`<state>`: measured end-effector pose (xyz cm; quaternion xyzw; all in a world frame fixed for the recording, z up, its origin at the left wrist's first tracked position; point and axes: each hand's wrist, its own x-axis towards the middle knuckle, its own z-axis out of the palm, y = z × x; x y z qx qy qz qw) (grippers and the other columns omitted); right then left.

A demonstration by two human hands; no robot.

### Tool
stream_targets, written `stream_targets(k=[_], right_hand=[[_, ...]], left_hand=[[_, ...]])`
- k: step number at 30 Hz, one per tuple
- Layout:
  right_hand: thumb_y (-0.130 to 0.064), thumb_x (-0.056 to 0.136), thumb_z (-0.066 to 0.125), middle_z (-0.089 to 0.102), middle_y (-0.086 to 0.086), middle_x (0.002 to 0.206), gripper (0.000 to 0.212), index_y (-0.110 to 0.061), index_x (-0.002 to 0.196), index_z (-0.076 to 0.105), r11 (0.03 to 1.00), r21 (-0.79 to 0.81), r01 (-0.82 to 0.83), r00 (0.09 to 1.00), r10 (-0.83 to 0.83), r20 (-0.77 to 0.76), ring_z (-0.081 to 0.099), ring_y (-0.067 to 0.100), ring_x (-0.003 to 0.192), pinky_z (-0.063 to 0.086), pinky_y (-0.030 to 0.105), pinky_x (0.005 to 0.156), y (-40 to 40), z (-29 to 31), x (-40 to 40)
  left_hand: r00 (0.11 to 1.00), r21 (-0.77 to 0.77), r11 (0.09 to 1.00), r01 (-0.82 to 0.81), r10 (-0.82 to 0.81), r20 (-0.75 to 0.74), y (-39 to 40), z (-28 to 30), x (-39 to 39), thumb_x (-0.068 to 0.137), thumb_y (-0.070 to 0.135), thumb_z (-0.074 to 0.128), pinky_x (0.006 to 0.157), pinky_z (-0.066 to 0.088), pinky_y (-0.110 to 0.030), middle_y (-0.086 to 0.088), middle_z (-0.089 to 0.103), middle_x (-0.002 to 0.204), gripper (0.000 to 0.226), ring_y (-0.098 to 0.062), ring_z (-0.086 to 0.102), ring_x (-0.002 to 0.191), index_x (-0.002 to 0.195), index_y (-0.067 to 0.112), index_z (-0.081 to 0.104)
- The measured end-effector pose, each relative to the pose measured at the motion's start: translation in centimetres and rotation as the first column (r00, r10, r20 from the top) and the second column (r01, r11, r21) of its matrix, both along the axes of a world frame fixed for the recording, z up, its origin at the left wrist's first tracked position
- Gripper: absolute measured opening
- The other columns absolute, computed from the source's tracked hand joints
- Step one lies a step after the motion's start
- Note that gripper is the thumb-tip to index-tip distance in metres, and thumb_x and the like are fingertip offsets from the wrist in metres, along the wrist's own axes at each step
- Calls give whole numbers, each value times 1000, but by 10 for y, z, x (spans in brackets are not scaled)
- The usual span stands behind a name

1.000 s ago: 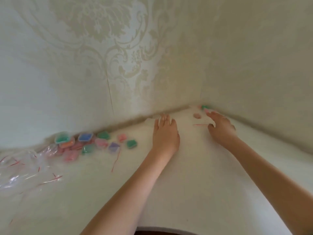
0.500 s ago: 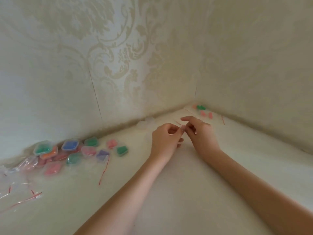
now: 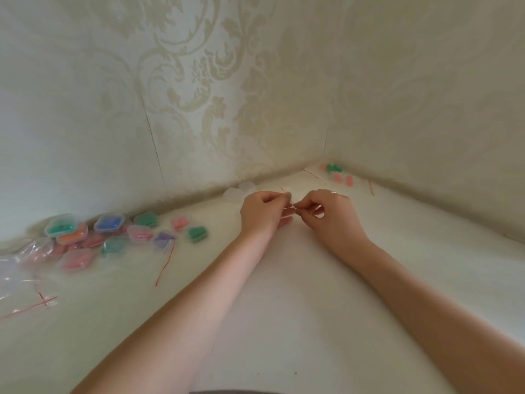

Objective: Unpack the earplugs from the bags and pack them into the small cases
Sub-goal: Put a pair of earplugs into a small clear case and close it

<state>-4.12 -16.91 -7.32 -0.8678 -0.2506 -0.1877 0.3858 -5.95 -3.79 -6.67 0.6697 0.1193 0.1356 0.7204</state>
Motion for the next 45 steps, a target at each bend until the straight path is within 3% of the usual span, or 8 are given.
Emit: stream_targets(k=[6,14,22,27,31,37,40,45], right_hand=[[-22,82,70,63,-3,83,9,-17,90,68,999,22,34,999,-34,17,56,12,76,47,27,69,1,-2,-2],[-12,80,71,68,0,77,9,-18,86,65,972,229,44,989,-10,-147,61,10,68,47,15,63,4,0,-8],[-2,84,62,71,13,70,12,-9,81,71,931,366,7,917,140,-375,68,21,66,57,43,82,-1,4,-5],[0,79,54,70,9,63,19,-11,82,69,936,346,68,954,40,-296,68,21,65,56,29,71,1,3,-8],[-12,90,50,60,0,63,9,-9,83,55,994,89,64,987,-50,-150,54,13,57,35,16,49,3,1,-6],[-13,96,41,40,0,57,33,-15,65,31,997,-66,44,999,-42,26,33,16,53,19,31,48,4,1,-8],[-12,94,44,33,-2,52,38,-18,61,27,997,3,83,997,-83,-3,26,14,50,19,30,47,7,0,-11],[-11,89,46,37,3,51,34,-16,61,28,959,85,269,963,-268,-23,30,18,48,42,42,70,2,5,-4]], left_hand=[[999,63,998,22,-24,26,0,-5,-1,85,9,68,61,58,-24,-9,68,67,16,-16,68,59,69,6,68],[997,52,996,66,-68,39,-2,-1,-3,77,15,77,56,55,-22,-6,68,64,16,-13,66,56,69,6,67],[990,128,988,91,-103,95,1,-9,3,78,20,77,59,56,-26,-10,68,67,21,-14,65,55,71,5,63],[975,108,982,153,-168,148,-1,-11,3,80,11,75,60,56,-23,-15,67,71,17,-13,65,57,77,1,61],[969,74,979,189,-198,147,-6,-10,3,88,9,64,57,55,-22,-14,63,77,11,-10,62,58,84,0,59],[976,442,887,134,-196,98,-16,-8,-1,100,21,38,44,43,-19,-3,47,70,31,-18,48,60,72,10,45],[967,575,809,124,-227,111,-16,-7,-3,100,19,32,59,46,-36,-4,46,70,31,-22,46,63,73,9,43],[975,811,583,46,-202,89,-20,-7,-10,100,19,33,58,25,-34,0,41,65,35,-19,38,61,65,18,30]])
